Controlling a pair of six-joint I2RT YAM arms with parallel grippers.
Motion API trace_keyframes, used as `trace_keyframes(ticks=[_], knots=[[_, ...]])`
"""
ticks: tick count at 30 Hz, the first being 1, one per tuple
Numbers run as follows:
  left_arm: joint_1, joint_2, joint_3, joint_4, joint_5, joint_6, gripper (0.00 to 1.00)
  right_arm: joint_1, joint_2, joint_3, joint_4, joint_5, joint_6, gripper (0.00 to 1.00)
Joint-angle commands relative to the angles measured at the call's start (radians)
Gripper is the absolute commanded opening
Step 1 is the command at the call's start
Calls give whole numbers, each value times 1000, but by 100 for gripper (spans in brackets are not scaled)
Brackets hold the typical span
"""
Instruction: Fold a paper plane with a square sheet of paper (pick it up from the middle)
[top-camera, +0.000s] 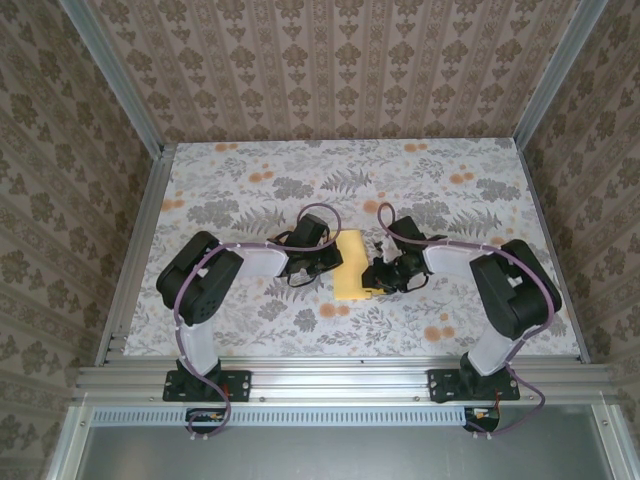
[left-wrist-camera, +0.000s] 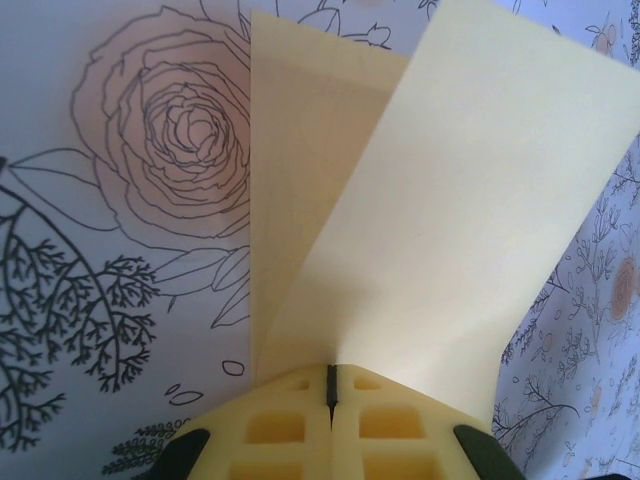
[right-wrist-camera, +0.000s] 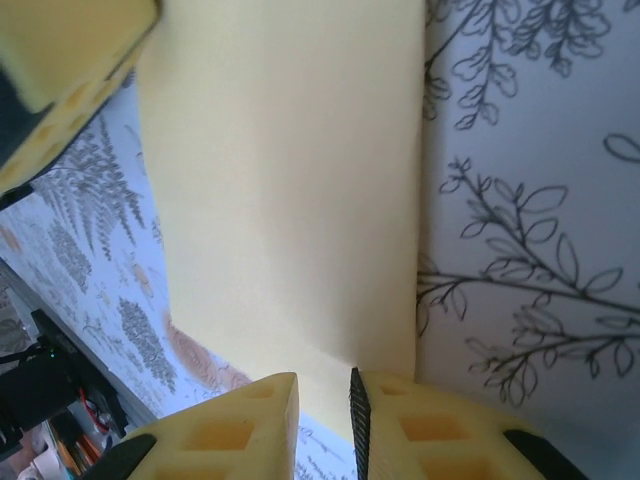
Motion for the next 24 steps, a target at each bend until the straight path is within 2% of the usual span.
trace_keyframes(ticks=[1,7,14,20,24], knots=[[-9,67,-24,-156,-53,24,5,7,-19,-40,-4,-24,1,24],[-9,66,-20,-159,-53,27,5,7,39,-81,10,-15,5,23],[-10,60,-18,-171,-53,34,5,-8,-51,87,-5,71,11,24],[-10,59,-7,-186,-49,41,5,-24,121,237,70,105,21,22],[-9,61,-6,-189,-46,44,5,-40,236,311,110,76,38,20]])
